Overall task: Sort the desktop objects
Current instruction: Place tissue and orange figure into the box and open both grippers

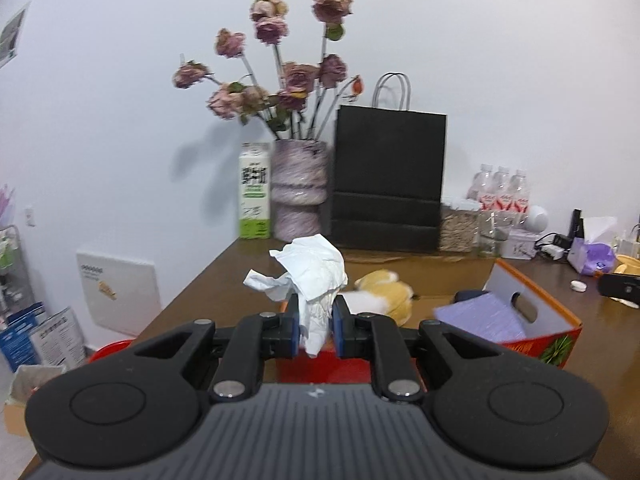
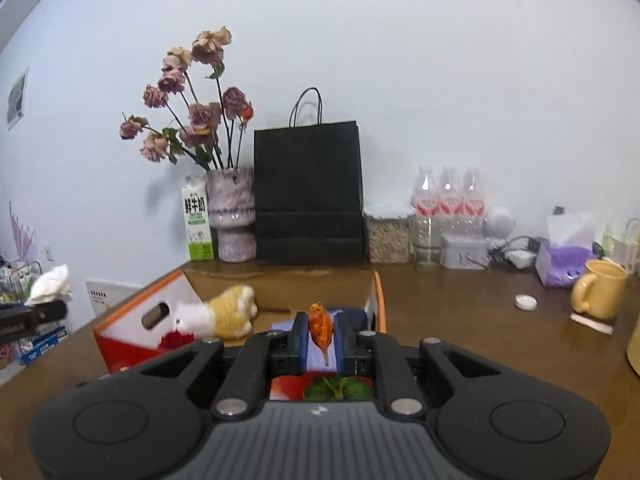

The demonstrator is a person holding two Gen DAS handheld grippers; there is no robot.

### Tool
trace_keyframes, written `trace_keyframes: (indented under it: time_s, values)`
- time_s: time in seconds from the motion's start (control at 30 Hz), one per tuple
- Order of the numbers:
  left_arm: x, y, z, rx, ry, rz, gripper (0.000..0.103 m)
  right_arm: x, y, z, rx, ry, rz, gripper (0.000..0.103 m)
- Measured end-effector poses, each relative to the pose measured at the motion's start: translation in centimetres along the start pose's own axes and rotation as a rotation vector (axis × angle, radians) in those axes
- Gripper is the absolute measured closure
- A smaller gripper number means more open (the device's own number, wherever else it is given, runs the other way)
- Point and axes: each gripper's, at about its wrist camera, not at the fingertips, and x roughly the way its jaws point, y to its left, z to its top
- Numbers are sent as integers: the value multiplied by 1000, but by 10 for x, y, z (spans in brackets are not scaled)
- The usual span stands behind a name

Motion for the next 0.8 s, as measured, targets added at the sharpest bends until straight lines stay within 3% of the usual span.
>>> trace_keyframes:
  time_s: [0.23, 0.53, 0.63, 0.8]
  values:
    - [45, -24, 10, 25, 23, -25, 87, 43, 3, 7, 15, 34, 18, 91]
    - [113, -34, -4, -14, 123, -59, 87, 103, -5, -8, 35, 80, 22, 91]
    - [126, -36, -10, 1, 169, -85, 87, 118, -8, -16, 57, 151, 43, 91]
    - [131, -36, -20, 23, 206, -77, 87, 117, 3, -25, -1, 159, 42, 91]
